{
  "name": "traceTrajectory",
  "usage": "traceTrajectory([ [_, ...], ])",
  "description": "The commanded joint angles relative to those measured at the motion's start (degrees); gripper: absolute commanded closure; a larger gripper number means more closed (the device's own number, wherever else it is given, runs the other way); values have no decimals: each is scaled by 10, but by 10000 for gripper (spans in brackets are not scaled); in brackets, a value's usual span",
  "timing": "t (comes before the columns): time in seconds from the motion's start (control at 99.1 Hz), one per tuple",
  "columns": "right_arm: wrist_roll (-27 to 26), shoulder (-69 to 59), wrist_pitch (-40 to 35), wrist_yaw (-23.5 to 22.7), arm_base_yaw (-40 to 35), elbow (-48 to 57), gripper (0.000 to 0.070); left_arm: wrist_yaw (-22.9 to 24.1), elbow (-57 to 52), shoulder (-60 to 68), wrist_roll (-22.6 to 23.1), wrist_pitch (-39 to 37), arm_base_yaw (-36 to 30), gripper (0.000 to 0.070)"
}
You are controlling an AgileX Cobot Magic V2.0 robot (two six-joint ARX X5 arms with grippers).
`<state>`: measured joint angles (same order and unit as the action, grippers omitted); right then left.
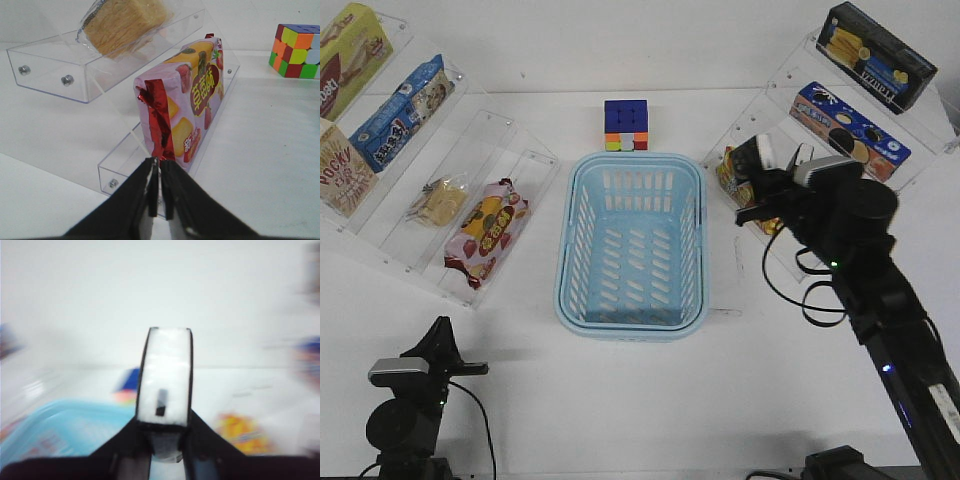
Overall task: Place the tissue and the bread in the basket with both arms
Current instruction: 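Carry the black packet over the blue basket and open the right gripper, then withdraw the right gripper from the basket toward the robot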
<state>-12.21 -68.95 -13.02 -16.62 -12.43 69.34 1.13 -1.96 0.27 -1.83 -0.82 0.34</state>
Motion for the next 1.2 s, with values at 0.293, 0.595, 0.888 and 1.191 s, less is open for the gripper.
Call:
traceTrajectory([
  [0.293,72,-132,-7,-4,-155,1,440,-1,12,-1,7,-8,0,699],
  [0.595,69,-90,0,-1,-136,24,371,-1,11,-1,-16,-24,0,699],
  [0.888,64,32,-46,82,-49,27,700,-2,7,-1,-160,-25,0,699],
  [1.191,66,217,206,81,-6,-264,700,-26,-102,20,-297,24,0,699],
])
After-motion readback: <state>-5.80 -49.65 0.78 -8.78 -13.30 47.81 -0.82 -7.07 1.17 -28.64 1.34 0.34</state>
